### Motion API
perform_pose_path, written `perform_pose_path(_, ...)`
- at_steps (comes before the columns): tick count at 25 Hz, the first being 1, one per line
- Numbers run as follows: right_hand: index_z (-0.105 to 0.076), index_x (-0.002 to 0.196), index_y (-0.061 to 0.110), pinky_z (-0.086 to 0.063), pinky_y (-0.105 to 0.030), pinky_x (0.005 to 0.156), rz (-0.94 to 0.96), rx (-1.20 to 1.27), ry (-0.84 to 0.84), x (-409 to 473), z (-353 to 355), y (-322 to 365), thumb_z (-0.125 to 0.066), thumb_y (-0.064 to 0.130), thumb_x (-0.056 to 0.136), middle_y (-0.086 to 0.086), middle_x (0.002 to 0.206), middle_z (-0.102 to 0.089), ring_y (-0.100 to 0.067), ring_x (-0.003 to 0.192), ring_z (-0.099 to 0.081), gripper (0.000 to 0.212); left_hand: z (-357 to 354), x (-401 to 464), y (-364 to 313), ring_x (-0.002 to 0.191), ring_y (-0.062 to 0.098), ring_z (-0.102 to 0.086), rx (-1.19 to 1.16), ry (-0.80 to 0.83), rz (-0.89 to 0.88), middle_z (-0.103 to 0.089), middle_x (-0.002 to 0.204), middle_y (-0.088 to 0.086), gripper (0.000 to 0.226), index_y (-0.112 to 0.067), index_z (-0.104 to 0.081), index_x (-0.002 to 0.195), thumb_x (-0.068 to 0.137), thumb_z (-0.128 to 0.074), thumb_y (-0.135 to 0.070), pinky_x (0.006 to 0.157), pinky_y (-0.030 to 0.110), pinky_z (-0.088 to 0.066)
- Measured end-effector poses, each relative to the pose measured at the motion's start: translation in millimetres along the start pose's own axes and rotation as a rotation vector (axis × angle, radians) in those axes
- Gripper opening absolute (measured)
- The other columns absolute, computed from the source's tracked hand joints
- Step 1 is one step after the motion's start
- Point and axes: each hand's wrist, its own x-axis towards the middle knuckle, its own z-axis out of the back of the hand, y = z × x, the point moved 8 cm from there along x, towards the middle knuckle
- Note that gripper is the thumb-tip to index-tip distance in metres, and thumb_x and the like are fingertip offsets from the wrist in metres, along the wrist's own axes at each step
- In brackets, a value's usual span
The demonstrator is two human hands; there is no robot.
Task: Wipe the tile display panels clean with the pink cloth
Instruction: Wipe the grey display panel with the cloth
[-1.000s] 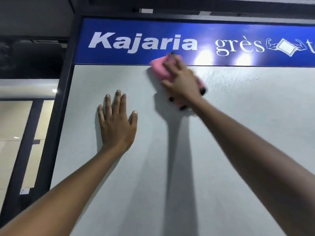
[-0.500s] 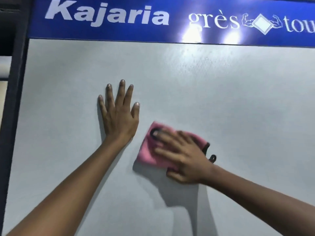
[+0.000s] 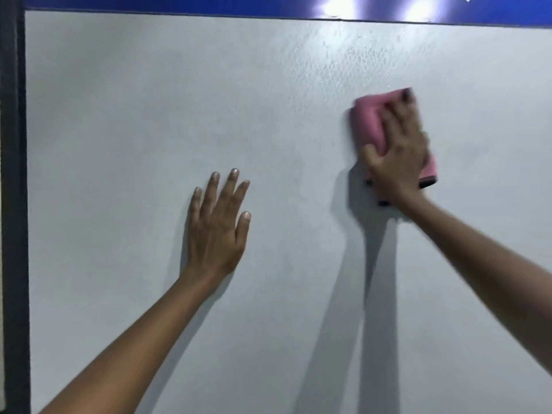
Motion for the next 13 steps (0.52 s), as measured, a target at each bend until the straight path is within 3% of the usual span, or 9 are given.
perform_pose_path(2,-0.055,0.135,0.006,-0.042,-0.052,0.095,0.364,0.105,0.143,-87.0,-29.7,72.2,-0.057,0.03,0.071,-0.013,0.144,-0.049,-0.035,0.137,-0.042,0.068,-6.3,-13.0,9.4,0.151,0.019,-0.006,0.065,0.022,0.063,-0.016,0.162,-0.006,0.054,-0.025,-0.029,0.153,0.098,-0.029,-0.03,0.121,0.045,-0.004)
perform_pose_path(4,-0.058,0.132,0.01,-0.035,-0.05,0.098,0.843,0.151,0.384,-209.6,-44.1,145.0,-0.067,0.027,0.068,-0.006,0.142,-0.053,-0.035,0.139,-0.036,0.068,-8.4,-13.7,12.3,0.151,0.02,-0.007,0.097,0.044,0.056,-0.015,0.162,-0.006,0.054,-0.027,-0.026,0.153,0.099,-0.029,-0.03,0.121,0.047,-0.005)
perform_pose_path(6,-0.06,0.131,0.014,-0.028,-0.05,0.103,1.103,0.171,0.536,-276.9,-42.4,168.5,-0.078,0.028,0.063,-0.001,0.145,-0.05,-0.034,0.139,-0.031,0.071,-6.9,-12.7,9.1,0.151,0.022,-0.005,0.107,0.064,0.033,-0.014,0.163,-0.004,0.054,-0.027,-0.021,0.154,0.1,-0.028,-0.03,0.12,0.049,-0.004)
perform_pose_path(7,-0.062,0.129,0.014,-0.031,-0.049,0.102,1.08,0.199,0.548,-275.3,-38.8,162.8,-0.079,0.027,0.062,-0.002,0.147,-0.048,-0.034,0.138,-0.034,0.071,-4.5,-15.3,6.5,0.151,0.023,-0.005,0.091,0.059,0.031,-0.013,0.163,-0.002,0.054,-0.026,-0.02,0.154,0.101,-0.029,-0.031,0.12,0.049,-0.002)
perform_pose_path(9,-0.066,0.123,0.014,-0.041,-0.048,0.095,0.807,0.204,0.466,-228.3,-32.5,124.0,-0.076,0.024,0.063,-0.012,0.148,-0.044,-0.035,0.131,-0.044,0.062,1.3,-33.6,-2.4,0.15,0.026,-0.005,0.023,0.027,0.044,-0.015,0.162,0.001,0.056,-0.023,-0.023,0.154,0.1,-0.034,-0.031,0.12,0.048,0.001)
perform_pose_path(11,-0.064,0.125,0.014,-0.047,-0.047,0.089,0.486,0.098,0.256,-161.4,-14.2,56.9,-0.067,0.028,0.068,-0.023,0.149,-0.038,-0.037,0.121,-0.05,0.059,-2.7,-70.2,-21.5,0.15,0.027,-0.007,-0.014,0.038,0.025,-0.017,0.161,0.001,0.057,-0.02,-0.027,0.152,0.098,-0.037,-0.032,0.12,0.049,-0.001)
perform_pose_path(13,-0.059,0.132,0.013,-0.043,-0.044,0.096,0.209,0.04,0.106,-105.0,8.6,-11.0,-0.061,0.028,0.073,-0.026,0.152,-0.032,-0.035,0.13,-0.045,0.061,-18.2,-103.1,-30.1,0.15,0.025,-0.006,0.02,0.104,0.018,-0.016,0.162,0.0,0.056,-0.021,-0.027,0.153,0.099,-0.033,-0.035,0.12,0.051,-0.004)
